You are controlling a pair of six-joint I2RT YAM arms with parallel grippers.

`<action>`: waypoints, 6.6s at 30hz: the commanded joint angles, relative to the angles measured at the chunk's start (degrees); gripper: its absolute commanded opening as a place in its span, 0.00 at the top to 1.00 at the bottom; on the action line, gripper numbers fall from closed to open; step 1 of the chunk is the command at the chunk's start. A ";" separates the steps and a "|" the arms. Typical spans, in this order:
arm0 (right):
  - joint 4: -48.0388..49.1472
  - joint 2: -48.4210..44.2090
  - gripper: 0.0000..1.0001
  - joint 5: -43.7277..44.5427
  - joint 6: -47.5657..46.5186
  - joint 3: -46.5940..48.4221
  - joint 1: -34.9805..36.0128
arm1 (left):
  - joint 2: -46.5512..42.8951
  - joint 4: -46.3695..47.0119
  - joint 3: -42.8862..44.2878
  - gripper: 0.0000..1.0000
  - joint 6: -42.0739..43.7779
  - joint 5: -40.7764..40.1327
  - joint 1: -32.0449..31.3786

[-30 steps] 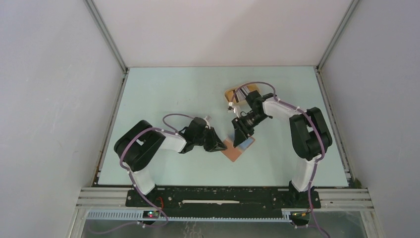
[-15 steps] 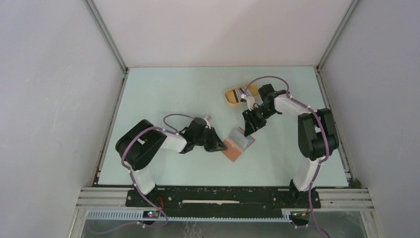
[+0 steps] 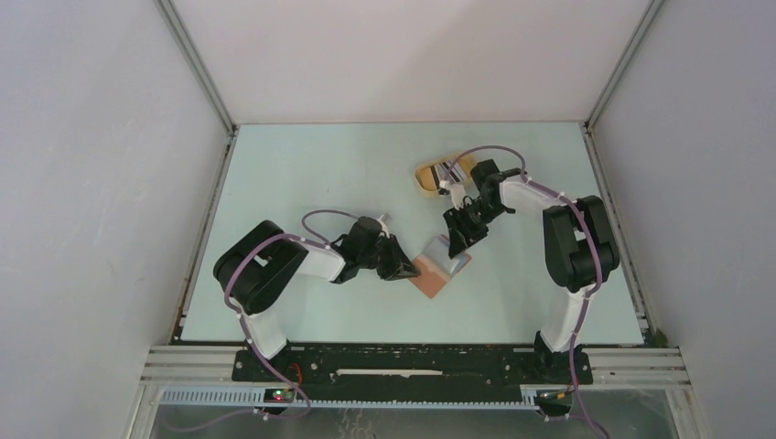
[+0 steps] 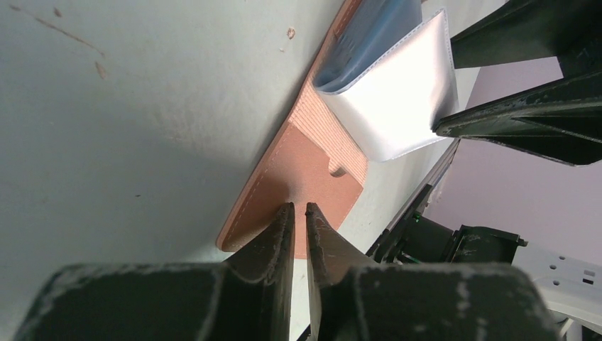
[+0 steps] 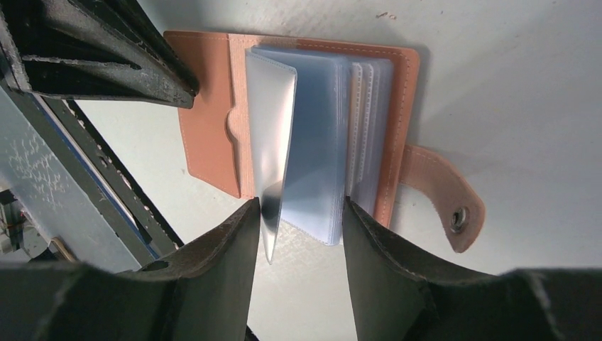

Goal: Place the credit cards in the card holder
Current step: Turn over the card slot in the card holder, then pick up the credit card from the storage box.

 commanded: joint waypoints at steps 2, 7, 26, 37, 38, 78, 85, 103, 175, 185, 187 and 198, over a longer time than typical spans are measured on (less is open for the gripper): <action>-1.48 0.45 0.46 -2.04 -0.69 1.08 0.97 | 0.77 0.83 -1.02 0.85 0.37 0.07 -0.17; -2.37 0.47 0.46 -3.60 -1.13 1.46 1.55 | 0.84 0.91 -0.79 0.85 0.26 0.29 -0.22; -3.75 2.09 0.46 -8.65 -0.86 2.36 4.58 | 1.34 1.39 -0.33 0.85 0.04 0.85 -0.15; -5.73 3.59 0.44 -16.07 -1.88 3.08 9.33 | 0.68 3.75 -1.77 0.83 -1.76 1.46 1.03; -5.72 4.06 0.44 -16.33 -1.86 3.14 9.43 | 0.64 4.26 -2.14 0.83 -2.06 1.56 1.29; -5.30 7.13 0.48 -17.67 -1.26 4.48 7.55 | 2.47 2.40 3.28 0.86 -2.93 4.91 2.04; -4.30 -0.37 0.48 -13.42 -3.21 5.87 5.26 | 3.60 2.20 1.37 0.87 -1.69 4.95 1.98; -14.66 18.55 0.14 -7.21 5.47 58.92 -4.46 | 3.33 -3.48 4.24 0.87 5.66 5.47 2.81; 1.00 37.88 0.10 -17.61 30.30 60.31 -9.54 | 6.23 -7.49 6.61 0.88 6.63 6.45 3.03; 3.89 39.00 0.16 -23.04 33.78 58.98 -9.32 | 6.35 -7.94 6.74 0.88 6.58 6.57 3.03; 4.41 38.97 0.17 -24.02 34.37 58.81 -9.28 | 6.42 -8.05 6.96 0.88 6.67 6.65 3.03; 2.17 39.72 0.32 -23.19 32.25 58.87 -7.80 | 7.01 -8.83 7.77 0.89 7.11 6.94 3.04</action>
